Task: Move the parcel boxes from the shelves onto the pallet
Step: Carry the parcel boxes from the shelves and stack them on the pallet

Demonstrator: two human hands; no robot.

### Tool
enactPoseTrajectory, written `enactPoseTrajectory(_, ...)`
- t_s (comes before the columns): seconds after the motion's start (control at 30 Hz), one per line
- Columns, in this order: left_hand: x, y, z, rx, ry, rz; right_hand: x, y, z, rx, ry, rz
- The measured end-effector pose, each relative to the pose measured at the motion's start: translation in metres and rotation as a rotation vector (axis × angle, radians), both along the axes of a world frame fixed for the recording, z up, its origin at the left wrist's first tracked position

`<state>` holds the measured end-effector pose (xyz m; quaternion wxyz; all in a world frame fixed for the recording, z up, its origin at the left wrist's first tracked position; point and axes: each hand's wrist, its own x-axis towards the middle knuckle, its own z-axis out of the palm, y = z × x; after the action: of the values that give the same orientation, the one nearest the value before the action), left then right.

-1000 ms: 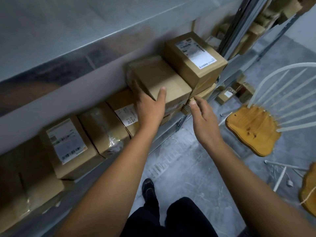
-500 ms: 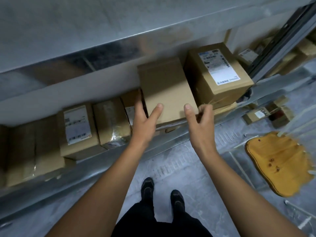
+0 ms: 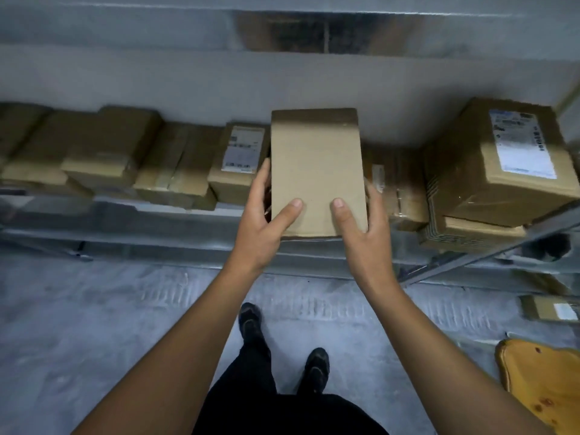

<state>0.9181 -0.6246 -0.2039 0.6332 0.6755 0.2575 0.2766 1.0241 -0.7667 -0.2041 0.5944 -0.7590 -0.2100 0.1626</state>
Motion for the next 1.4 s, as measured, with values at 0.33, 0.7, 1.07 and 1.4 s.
enactPoseTrajectory(0.33,-0.174,0.081,0.002,0.003,-0.087,0.419,-0.123,0.135,0.014,0.033,-0.077,0.463)
enactPoseTrajectory(0.7,-0.45,0.216,-0.001,-0.017,-0.079,0.824,-0.376,0.342,0.01,0.051,-0.087,0.86)
enactPoseTrajectory(1.07,-0.65,0.286,-0.006,-0.039,-0.067,1.174,-0.583,0.48,0.001,0.026,-0.077,1.21)
enactPoseTrajectory(1.4,-0.783,0.429,-0.001,-0.059,-0.022,1.382,-0.731,0.654,-0.007,0.038,-0.013,1.425)
